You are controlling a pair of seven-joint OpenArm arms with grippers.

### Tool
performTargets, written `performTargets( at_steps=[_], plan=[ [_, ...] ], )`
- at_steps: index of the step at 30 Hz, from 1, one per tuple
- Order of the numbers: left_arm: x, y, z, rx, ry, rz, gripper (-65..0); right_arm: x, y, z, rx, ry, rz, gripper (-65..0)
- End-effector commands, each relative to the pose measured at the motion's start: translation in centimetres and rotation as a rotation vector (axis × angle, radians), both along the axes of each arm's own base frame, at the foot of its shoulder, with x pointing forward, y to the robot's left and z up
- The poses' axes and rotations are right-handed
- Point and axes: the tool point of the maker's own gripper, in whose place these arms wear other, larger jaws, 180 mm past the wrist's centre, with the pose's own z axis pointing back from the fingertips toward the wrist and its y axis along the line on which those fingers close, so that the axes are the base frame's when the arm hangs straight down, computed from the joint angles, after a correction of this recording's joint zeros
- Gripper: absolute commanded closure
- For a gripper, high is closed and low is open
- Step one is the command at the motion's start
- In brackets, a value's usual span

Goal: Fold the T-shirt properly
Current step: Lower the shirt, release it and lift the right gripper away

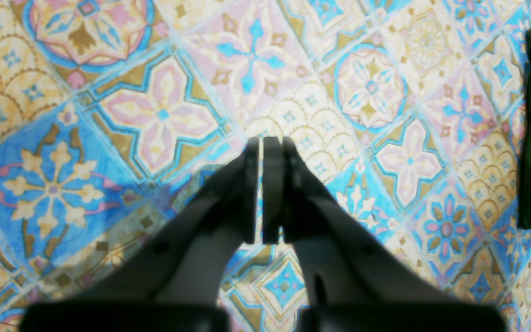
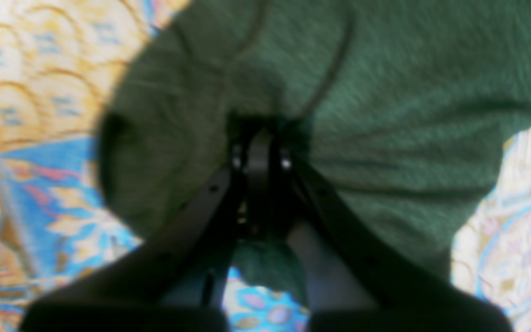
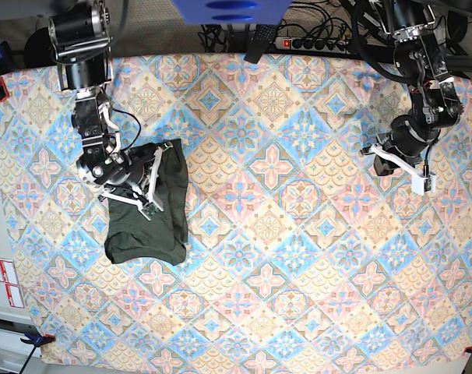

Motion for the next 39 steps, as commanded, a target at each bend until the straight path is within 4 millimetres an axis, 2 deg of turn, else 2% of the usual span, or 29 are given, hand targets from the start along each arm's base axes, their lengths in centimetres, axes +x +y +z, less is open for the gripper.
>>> performTargets(
  at_steps=[1, 4, 9, 14, 25, 30, 32, 36, 39],
  plan=[
    [0.7, 0.2, 1.1, 0.011, -0.042, -0.006, 0.0, 0.9, 0.4, 1.3, 0.016, -0.045, 0.014, 0.0],
    [0.7, 0.2, 1.1, 0.011, -0.042, -0.006, 0.0, 1.6, 0.8, 2.8, 0.019, -0.092, 0.027, 0.0],
    [0.7, 0.2, 1.1, 0.011, -0.042, -0.006, 0.0, 1.4, 0.2, 2.7, -0.004, -0.075, 0.021, 0.0],
    [0.8, 0.1, 1.1, 0.006, -0.043, -0.006, 0.0, 1.9, -2.3, 3.2, -0.012, -0.087, -0.052, 0.0],
    [0.7, -0.4, 0.8, -0.009, -0.041, -0.002, 0.0, -2.1, -2.4, 0.4, -0.014, 0.005, -0.055, 0.0],
    [0.6, -0.4, 0.9, -0.006, -0.041, -0.006, 0.0, -2.1, -2.5, 0.6, -0.008, -0.004, -0.063, 0.0],
    [0.1, -0.5, 0.6, -0.007, -0.03, -0.008, 0.0, -1.7, -3.2, 1.1, -0.01, -0.022, -0.084, 0.0],
    [-0.5, -0.6, 0.6, -0.001, -0.024, -0.014, 0.0, -0.4, -5.9, 3.3, -0.01, -0.093, -0.17, 0.0],
    [-0.6, -0.6, 0.8, 0.004, -0.028, -0.017, 0.0, -0.1, -7.0, 4.0, -0.011, -0.113, -0.206, 0.0]
  ],
)
